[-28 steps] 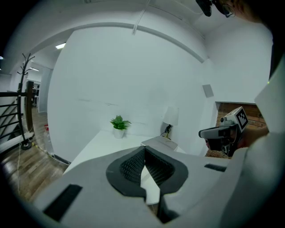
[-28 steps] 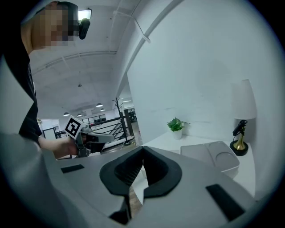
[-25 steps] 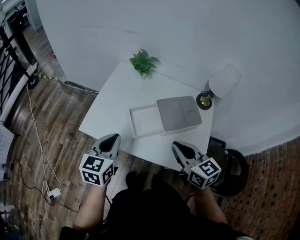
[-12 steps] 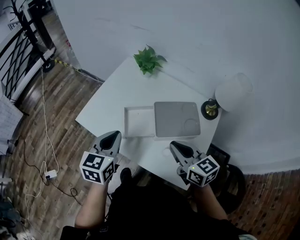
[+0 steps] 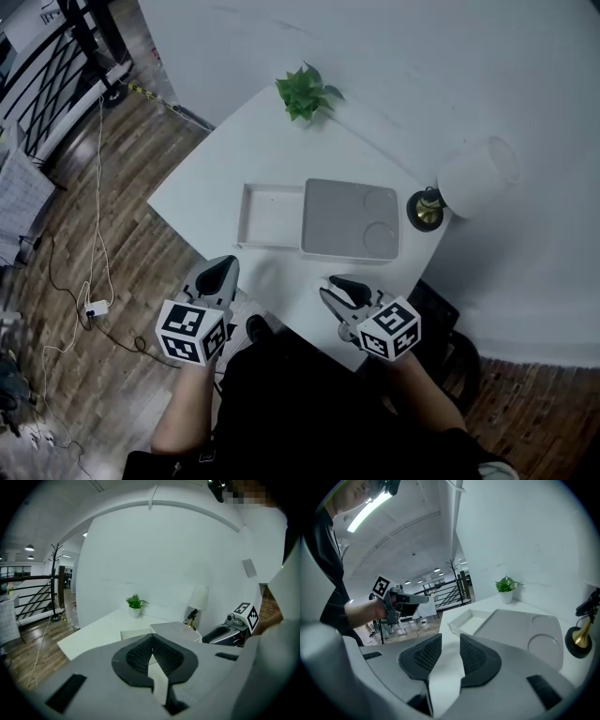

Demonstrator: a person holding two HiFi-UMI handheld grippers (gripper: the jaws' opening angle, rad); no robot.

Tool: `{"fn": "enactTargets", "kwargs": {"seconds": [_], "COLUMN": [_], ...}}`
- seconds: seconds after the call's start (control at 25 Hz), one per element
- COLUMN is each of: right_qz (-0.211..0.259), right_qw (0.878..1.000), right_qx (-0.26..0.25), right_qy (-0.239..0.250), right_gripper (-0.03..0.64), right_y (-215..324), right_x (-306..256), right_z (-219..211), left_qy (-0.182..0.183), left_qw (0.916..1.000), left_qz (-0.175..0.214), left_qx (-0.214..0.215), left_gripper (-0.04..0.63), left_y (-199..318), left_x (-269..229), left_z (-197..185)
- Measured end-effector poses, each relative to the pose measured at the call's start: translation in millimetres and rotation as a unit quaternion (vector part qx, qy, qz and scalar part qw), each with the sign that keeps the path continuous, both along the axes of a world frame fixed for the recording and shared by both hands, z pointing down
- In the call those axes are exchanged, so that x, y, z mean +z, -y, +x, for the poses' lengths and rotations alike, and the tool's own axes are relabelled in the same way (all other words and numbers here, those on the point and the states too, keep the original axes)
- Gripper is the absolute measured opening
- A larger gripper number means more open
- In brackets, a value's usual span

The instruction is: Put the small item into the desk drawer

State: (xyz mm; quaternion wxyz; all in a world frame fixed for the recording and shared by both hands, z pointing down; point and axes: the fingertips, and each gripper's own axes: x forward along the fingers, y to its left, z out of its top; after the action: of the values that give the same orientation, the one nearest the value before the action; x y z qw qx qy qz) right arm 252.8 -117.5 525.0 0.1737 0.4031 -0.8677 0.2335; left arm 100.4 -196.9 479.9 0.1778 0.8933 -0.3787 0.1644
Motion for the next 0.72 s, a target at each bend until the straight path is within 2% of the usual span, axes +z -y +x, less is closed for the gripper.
{"fn": "enactTargets", "kwargs": {"seconds": [0.32, 0.56, 0.72], "right_qz": [-0.062, -0.08, -0.101], "right_qw": [0.995, 0.989, 0.985], "right_qx": [-0.01, 0.009, 0.012], "right_qy": [-0.076, -0.123, -0.136], "right_gripper": [0.209, 0.23, 0.245], "right_y": [-1, 1, 2], "right_x": [61, 88, 110], "right_z": [-8, -7, -8], "left_qy": [-0.003, -0.002, -0.001], "left_qw": [0.9997, 0.9989, 0.9982], "left_qz": [-0.025, -0.048, -0.06], "left_qx": [0.002, 0.005, 0.007], "left_gripper": [0.009, 0.009, 0.009], "left_y": [-3, -3, -3], "left_x": [29, 51, 65], "left_z": [-14, -25, -30]}}
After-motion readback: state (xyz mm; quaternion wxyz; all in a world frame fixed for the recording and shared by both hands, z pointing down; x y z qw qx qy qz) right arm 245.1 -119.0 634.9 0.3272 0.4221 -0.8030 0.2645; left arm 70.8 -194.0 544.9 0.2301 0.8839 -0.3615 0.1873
